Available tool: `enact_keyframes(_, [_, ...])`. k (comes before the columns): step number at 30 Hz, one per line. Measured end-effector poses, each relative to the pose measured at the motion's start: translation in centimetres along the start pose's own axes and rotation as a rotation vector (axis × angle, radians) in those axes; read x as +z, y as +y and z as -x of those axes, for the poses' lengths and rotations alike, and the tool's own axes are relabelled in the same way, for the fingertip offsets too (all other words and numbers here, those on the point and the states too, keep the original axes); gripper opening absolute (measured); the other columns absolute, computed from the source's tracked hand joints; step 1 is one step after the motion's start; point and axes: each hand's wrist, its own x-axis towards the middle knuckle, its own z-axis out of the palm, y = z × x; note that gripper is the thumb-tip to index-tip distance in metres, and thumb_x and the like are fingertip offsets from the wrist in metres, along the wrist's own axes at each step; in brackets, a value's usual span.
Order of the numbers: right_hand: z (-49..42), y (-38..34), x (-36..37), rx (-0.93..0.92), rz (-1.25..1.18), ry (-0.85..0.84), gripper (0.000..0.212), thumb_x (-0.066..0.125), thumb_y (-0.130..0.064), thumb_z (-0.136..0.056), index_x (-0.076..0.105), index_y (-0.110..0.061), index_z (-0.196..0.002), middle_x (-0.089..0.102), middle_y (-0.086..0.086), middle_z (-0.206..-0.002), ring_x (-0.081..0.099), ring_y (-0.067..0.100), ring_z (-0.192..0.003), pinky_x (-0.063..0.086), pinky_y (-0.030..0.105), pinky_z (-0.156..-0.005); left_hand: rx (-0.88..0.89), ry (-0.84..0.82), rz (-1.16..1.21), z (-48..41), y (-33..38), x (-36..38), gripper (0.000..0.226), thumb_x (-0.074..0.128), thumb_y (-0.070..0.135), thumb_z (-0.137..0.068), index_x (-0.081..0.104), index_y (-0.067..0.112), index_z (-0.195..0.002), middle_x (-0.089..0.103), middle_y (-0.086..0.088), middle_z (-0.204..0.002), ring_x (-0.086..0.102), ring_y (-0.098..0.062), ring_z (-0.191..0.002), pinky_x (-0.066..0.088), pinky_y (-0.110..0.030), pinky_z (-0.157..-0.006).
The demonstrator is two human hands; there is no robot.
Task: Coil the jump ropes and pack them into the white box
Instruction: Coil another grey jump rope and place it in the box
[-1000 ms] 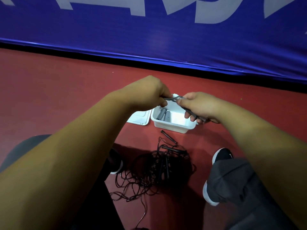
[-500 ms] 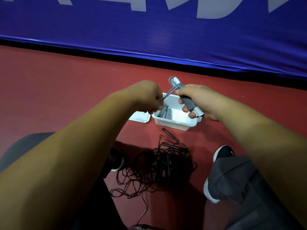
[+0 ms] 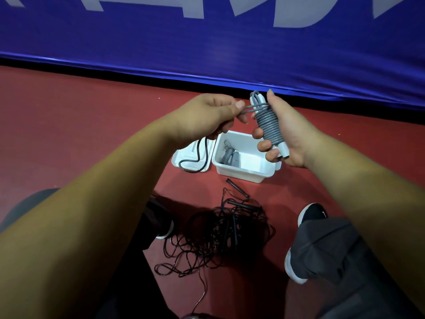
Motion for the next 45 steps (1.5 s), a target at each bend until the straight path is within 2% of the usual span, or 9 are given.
enact_keyframes(4, [0.1, -0.3, 0.1, -0.012, 0.022, -0.006, 0.047, 0.053, -0.075, -0.095, 0.053, -0.028, -0.099, 0.053, 0.0, -0.073, 0.038, 0.015, -0.052, 0.022, 0.018, -0.047, -0.003, -0.026, -0.385, 0.4, 0.0, -1.2, 0.026, 0.058, 0.038, -0.107, 0.076, 0.021, -0.099, 0.066, 0.007, -0.074, 0.049, -0.007, -0.057, 0.04, -0.019, -0.054])
enact_keyframes(9, [0.5, -0.1, 0.6, -0.022, 0.085, -0.09, 0.045, 0.053, -0.068, -0.098, 0.055, -0.024, -0.105, 0.053, 0.002, -0.075, 0.037, 0.017, -0.052, 0.024, 0.019, -0.046, -0.113, -0.049, -0.512, 0.3, -1.0, -2.4, 0.011, 0.072, 0.036, -0.099, 0.08, 0.034, -0.092, 0.078, 0.012, -0.091, 0.069, -0.019, -0.093, 0.055, -0.044, -0.091])
enact_keyframes(14, [1.2, -0.1, 1.4, -0.008, 0.186, -0.213, 0.055, 0.049, -0.071, -0.1, 0.064, -0.017, -0.1, 0.052, 0.002, -0.073, 0.038, 0.015, -0.047, 0.028, 0.019, -0.042, -0.141, -0.016, -0.489, -0.1, -1.5, -2.4, 0.002, 0.082, 0.028, -0.091, 0.084, 0.028, -0.09, 0.078, 0.006, -0.078, 0.064, -0.007, -0.067, 0.056, -0.035, -0.075])
enact_keyframes(22, [2.3, 0.3, 1.5, 0.131, 0.261, -0.498, 0.053, 0.053, -0.067, -0.093, 0.066, -0.016, -0.101, 0.049, 0.005, -0.069, 0.04, 0.012, -0.04, 0.035, 0.018, -0.039, -0.134, -0.021, -0.529, -0.2, -1.5, -1.2, 0.015, 0.08, 0.015, -0.088, 0.078, 0.02, -0.075, 0.078, -0.003, -0.074, 0.072, -0.018, -0.065, 0.061, -0.035, -0.07])
enact_keyframes(31, [2.2, 0.6, 1.1, 0.361, 0.293, -0.808, 0.066, 0.074, -0.066, -0.086, 0.071, -0.011, -0.123, 0.053, 0.006, -0.073, 0.047, 0.012, -0.044, 0.04, 0.02, -0.039, 0.08, -0.004, -0.482, 0.1, 0.9, -0.7, 0.017, 0.076, 0.006, -0.086, 0.082, 0.021, -0.089, 0.076, 0.006, -0.079, 0.062, 0.002, -0.065, 0.047, -0.012, -0.064])
enact_keyframes(34, [2.1, 0.7, 1.3, 0.389, 0.394, -0.766, 0.062, 0.06, -0.066, -0.095, 0.07, -0.017, -0.133, 0.054, 0.006, -0.076, 0.048, 0.012, -0.045, 0.04, 0.02, -0.038, 0.149, 0.022, -0.452, 0.3, 1.8, -0.3, 0.015, 0.082, 0.007, -0.082, 0.083, 0.022, -0.086, 0.076, 0.009, -0.079, 0.066, 0.001, -0.069, 0.051, -0.016, -0.067])
enact_keyframes(37, [1.9, 1.0, 1.6, 0.35, 0.463, -0.636, 0.058, 0.052, -0.068, -0.097, 0.068, -0.015, -0.111, 0.054, 0.004, -0.077, 0.048, 0.011, -0.047, 0.041, 0.02, -0.039, 0.183, 0.07, -0.447, 0.4, 2.2, 0.0, 0.019, 0.08, 0.004, -0.08, 0.082, 0.023, -0.083, 0.076, 0.011, -0.077, 0.067, -0.001, -0.068, 0.051, -0.017, -0.065])
enact_keyframes(41, [1.1, 1.3, 1.3, 0.253, 0.376, -0.48, 0.06, 0.049, -0.072, -0.094, 0.063, -0.027, -0.131, 0.052, 0.002, -0.079, 0.044, 0.013, -0.055, 0.04, 0.022, -0.046, 0.205, 0.142, -0.466, 0.3, 2.1, -0.2, 0.024, 0.075, 0.001, -0.077, 0.082, 0.024, -0.082, 0.076, 0.003, -0.083, 0.071, -0.014, -0.076, 0.057, -0.033, -0.073])
enact_keyframes(45, [0.9, 1.3, 1.4, 0.187, 0.262, -0.365, 0.063, 0.044, -0.07, -0.099, 0.061, -0.022, -0.135, 0.054, 0.004, -0.081, 0.048, 0.015, -0.057, 0.044, 0.025, -0.047, 0.2, 0.213, -0.473, 0.2, 2.3, -0.7, 0.024, 0.078, 0.001, -0.081, 0.083, 0.023, -0.088, 0.075, 0.006, -0.09, 0.071, -0.006, -0.079, 0.058, -0.029, -0.079])
